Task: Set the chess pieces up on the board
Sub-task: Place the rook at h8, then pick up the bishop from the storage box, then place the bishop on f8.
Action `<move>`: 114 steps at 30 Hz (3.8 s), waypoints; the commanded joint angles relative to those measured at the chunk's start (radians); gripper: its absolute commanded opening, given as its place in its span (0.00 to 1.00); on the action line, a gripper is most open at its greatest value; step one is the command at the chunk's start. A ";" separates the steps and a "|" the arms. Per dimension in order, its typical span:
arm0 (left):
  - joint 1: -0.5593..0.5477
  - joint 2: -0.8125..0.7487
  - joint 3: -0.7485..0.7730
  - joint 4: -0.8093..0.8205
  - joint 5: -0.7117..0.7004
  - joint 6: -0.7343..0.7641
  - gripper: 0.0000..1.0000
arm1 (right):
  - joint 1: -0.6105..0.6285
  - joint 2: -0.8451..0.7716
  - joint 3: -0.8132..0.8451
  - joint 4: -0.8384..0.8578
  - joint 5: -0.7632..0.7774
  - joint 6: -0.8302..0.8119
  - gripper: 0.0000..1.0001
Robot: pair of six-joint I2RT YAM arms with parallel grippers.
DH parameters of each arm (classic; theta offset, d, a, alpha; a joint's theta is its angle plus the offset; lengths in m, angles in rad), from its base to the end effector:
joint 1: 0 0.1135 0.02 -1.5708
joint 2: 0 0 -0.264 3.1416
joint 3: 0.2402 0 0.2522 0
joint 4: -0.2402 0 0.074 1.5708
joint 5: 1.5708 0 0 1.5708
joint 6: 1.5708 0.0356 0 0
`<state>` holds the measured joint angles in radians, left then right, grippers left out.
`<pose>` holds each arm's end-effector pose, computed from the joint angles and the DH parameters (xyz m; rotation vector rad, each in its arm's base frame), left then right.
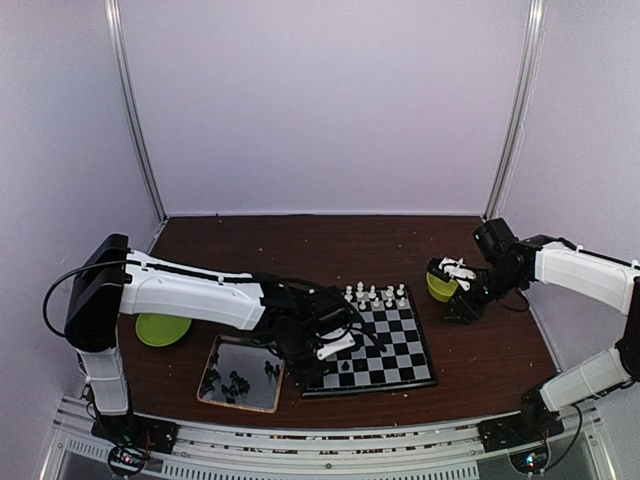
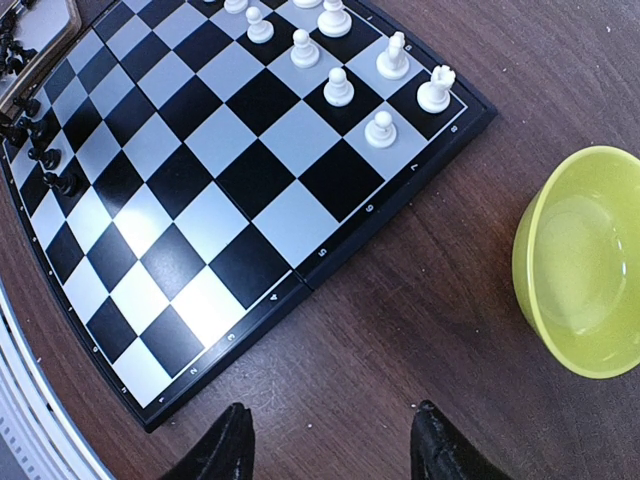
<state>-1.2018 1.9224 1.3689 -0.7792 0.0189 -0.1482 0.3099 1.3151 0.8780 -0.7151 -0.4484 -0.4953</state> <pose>0.1352 -0.3516 0.1771 1.4900 2.5550 -0.2429 0.2274 0.0890 0.2227 -1.1499 2.3744 0.5465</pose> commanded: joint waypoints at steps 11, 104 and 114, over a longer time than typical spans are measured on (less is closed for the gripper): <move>-0.006 -0.013 0.020 -0.013 -0.012 0.002 0.19 | 0.007 0.011 0.025 -0.015 -0.006 -0.011 0.54; -0.023 0.060 0.271 -0.109 0.069 0.164 0.00 | 0.014 0.027 0.030 -0.036 -0.007 -0.021 0.56; -0.048 0.149 0.334 -0.150 0.020 0.180 0.00 | 0.012 0.029 0.033 -0.038 -0.006 -0.022 0.56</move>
<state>-1.2438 2.0422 1.6650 -0.9066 0.0639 0.0101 0.3168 1.3411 0.8860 -0.7452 -0.4484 -0.5034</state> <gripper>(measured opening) 0.053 0.558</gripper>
